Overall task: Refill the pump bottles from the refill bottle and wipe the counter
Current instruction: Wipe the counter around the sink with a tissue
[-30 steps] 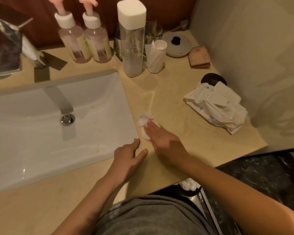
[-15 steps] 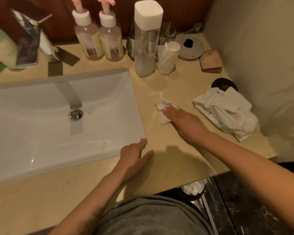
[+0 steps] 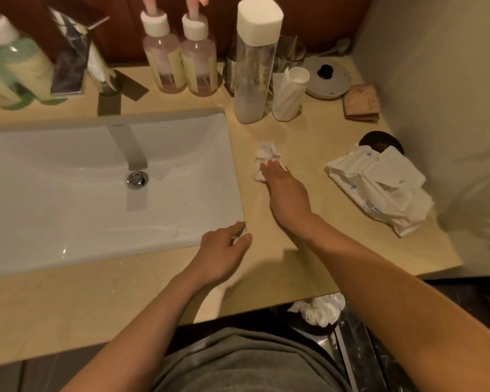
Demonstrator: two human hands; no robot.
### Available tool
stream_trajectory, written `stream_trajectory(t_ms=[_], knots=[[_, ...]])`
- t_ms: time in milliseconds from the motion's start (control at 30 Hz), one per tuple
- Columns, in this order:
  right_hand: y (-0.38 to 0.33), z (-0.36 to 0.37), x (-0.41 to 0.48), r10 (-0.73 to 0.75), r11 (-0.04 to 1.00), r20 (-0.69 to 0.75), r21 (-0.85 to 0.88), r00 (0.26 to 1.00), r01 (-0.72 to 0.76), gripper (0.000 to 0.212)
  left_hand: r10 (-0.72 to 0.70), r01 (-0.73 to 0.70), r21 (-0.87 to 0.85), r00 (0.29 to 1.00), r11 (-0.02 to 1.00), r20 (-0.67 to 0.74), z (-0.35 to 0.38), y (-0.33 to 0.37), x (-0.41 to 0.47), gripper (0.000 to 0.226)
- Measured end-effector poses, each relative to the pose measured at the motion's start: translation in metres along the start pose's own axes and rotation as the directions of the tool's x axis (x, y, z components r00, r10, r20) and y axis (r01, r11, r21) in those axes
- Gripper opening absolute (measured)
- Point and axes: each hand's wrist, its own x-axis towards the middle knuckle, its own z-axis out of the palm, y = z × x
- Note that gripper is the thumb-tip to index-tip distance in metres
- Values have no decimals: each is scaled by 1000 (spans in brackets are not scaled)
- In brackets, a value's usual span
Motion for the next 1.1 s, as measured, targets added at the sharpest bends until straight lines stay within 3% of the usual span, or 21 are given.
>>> stream_trajectory(t_ms=[267, 367, 567, 733, 867, 1100], knots=[[1, -1, -81, -152, 988, 72, 50, 986, 149, 64, 17, -24, -45, 986, 999, -163, 9, 7, -6, 36], [-4, 6, -101, -195, 979, -17, 62, 981, 195, 50, -12, -7, -78, 968, 997, -251, 16, 2, -4, 32], [-25, 20, -141, -320, 935, -132, 113, 938, 335, 43, 130, -162, -49, 912, 986, -390, 31, 1, -20, 20], [-52, 24, -151, -352, 925, -46, 137, 935, 355, 44, 78, -143, -82, 843, 986, -532, 35, -17, -41, 47], [-85, 33, -151, -400, 913, 85, 126, 913, 388, 44, 92, -160, -66, 807, 985, -584, 20, -38, -60, 34], [-156, 46, -136, -504, 863, 125, 95, 854, 496, 55, 168, -199, 35, 710, 979, -683, -13, -94, -108, 30]])
